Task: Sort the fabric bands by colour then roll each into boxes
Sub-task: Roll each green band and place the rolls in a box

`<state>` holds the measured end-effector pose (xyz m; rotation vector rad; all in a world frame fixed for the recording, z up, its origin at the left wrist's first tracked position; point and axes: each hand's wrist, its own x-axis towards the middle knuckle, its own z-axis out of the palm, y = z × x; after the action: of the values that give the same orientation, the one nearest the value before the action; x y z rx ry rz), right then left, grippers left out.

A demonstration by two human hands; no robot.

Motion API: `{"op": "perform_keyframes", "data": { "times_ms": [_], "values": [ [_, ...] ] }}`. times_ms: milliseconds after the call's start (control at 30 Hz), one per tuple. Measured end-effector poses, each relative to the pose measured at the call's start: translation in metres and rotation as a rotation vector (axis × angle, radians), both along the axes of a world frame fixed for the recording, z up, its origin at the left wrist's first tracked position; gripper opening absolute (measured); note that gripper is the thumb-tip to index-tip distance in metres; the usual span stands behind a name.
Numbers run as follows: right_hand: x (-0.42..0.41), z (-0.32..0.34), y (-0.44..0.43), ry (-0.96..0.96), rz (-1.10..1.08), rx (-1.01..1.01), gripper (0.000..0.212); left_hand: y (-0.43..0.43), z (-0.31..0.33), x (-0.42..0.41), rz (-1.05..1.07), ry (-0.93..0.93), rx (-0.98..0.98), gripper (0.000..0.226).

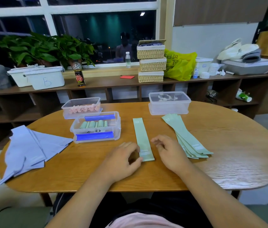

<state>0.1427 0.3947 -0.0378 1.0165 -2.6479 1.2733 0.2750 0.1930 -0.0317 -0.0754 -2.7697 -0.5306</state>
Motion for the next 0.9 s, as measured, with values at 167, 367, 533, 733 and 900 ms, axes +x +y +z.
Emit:
{"op": "perform_keyframes", "data": {
  "times_ms": [167,367,533,733,900],
  "values": [
    [0.021,0.007,0.017,-0.073,0.079,0.007,0.024,-0.004,-0.005,-0.002,0.172,-0.074,0.093,0.020],
    [0.021,0.006,0.017,-0.112,0.157,-0.001,0.017,-0.003,-0.003,-0.003,0.192,-0.114,0.100,0.032],
    [0.022,0.007,0.018,-0.136,0.201,-0.018,0.015,-0.002,-0.004,-0.002,0.184,-0.123,0.100,0.037],
    [0.021,0.005,0.019,-0.096,0.199,-0.036,0.009,-0.002,-0.002,-0.001,0.184,-0.125,0.108,0.039],
    [0.019,0.001,0.016,0.031,0.296,0.050,0.028,-0.002,-0.003,0.000,0.179,-0.113,0.109,0.038]
  ]
}}
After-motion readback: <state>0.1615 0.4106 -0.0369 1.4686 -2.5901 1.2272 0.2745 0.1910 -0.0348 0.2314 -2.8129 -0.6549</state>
